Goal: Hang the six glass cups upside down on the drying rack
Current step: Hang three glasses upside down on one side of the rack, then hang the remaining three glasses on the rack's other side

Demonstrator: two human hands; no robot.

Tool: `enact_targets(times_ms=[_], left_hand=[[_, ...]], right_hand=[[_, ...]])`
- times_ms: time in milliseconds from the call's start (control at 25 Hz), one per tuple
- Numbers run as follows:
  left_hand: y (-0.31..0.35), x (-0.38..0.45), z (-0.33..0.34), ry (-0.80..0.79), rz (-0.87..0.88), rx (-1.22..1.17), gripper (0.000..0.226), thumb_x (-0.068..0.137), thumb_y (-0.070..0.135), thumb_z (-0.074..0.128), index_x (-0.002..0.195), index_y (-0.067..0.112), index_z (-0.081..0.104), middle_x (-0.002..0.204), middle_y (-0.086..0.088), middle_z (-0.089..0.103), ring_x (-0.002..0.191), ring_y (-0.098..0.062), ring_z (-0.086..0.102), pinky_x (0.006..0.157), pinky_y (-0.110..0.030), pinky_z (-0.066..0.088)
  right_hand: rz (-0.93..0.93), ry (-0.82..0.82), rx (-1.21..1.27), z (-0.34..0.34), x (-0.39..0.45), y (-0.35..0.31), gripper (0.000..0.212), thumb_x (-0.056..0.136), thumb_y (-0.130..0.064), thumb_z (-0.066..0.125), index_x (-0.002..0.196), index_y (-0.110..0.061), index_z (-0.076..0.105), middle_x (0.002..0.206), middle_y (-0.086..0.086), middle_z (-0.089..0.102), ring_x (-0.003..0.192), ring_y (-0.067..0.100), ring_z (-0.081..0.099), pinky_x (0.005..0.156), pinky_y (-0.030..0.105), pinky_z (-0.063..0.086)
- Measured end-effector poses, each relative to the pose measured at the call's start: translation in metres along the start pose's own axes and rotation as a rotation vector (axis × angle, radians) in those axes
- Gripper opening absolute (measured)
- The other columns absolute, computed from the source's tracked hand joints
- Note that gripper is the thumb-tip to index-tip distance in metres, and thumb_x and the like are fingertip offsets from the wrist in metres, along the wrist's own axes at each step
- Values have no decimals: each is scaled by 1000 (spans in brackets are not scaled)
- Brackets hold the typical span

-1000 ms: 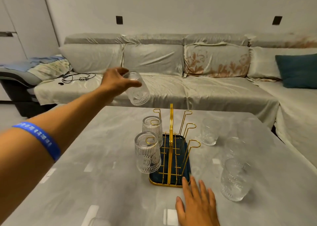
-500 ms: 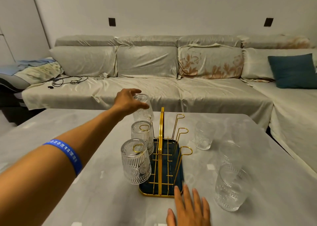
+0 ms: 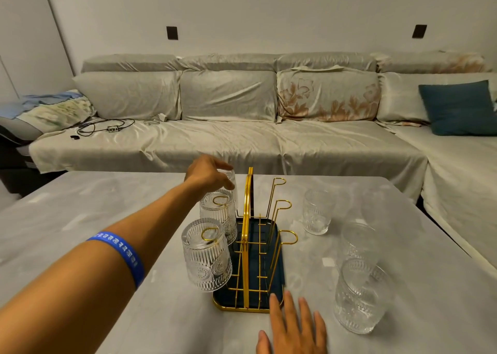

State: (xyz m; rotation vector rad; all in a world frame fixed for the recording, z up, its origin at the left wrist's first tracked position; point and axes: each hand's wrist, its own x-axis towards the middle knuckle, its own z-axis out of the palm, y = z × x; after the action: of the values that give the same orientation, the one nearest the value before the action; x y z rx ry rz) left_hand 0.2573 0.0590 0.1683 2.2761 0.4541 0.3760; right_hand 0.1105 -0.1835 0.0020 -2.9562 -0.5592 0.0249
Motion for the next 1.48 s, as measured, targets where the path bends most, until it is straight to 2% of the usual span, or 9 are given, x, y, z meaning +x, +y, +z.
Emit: enact_targets(times_ms=[520,720,840,920,1040,1200,1320,1400,1480], left_hand=[[3,-1,9,-26,-44,69,53,68,8,82,116,23,65,129,-10,61,88,-20,58,82,-36,53],[13,-17,-8,-60,-30,-205,55,80,12,71,131,11,48,131,-14,54,102,-23,55,91,-37,47],[-14,-45,-26,222,-21,-272,44,84,21,64,127,18,54,126,-7,57,101,-20,56,85,-35,48],[-52,-79,-26,376,-76,-332,36,85,17,59,121,17,59,125,-7,61,108,-24,57,90,-36,46],[-115,-139,-4,358,-181,-282,33,86,10,55,119,13,60,125,-13,62,112,-30,57,96,-41,45],[-158,-199,44,6,-31,271,50,95,34,42,142,19,40,154,-12,34,142,-30,26,116,-41,20],[-162,-215,51,-58,54,483,57,98,46,20,152,28,16,163,-4,6,149,-26,1,118,-41,2],[-165,-218,48,-92,60,489,59,97,50,17,152,30,10,163,-3,1,149,-24,-4,118,-40,-2],[-166,-218,47,-91,62,518,60,96,52,14,152,31,7,163,-2,-1,149,-23,-6,119,-40,-2]], right_hand=[[-63,61,-49,12,6,8,82,95,-54,-2,101,-12,68,87,17,75,72,41,71,79,41,32],[9,64,-3,6,1,2,89,91,-57,-2,100,-14,76,104,16,72,88,43,69,98,56,35],[42,-55,-38,-3,5,-3,66,89,-62,9,145,-35,33,155,11,28,138,41,29,110,58,19],[50,-135,-15,4,2,1,70,89,-63,15,150,-35,-4,161,2,-7,146,30,-6,114,50,-4],[48,-33,43,9,-8,3,67,91,-60,12,148,-35,-11,161,-1,-11,145,25,-12,114,46,-9],[29,60,160,9,-19,1,63,93,-57,16,149,-38,-6,161,-4,-2,146,20,-5,115,42,-8],[25,168,347,1,-25,1,55,94,-49,38,145,-34,26,153,-2,34,140,21,25,115,35,18],[191,387,796,-6,-32,7,37,87,-26,63,118,-38,48,121,0,60,116,25,54,89,24,44],[470,711,1180,-10,-35,28,48,77,-2,73,107,-30,49,111,10,60,99,31,60,67,15,46]])
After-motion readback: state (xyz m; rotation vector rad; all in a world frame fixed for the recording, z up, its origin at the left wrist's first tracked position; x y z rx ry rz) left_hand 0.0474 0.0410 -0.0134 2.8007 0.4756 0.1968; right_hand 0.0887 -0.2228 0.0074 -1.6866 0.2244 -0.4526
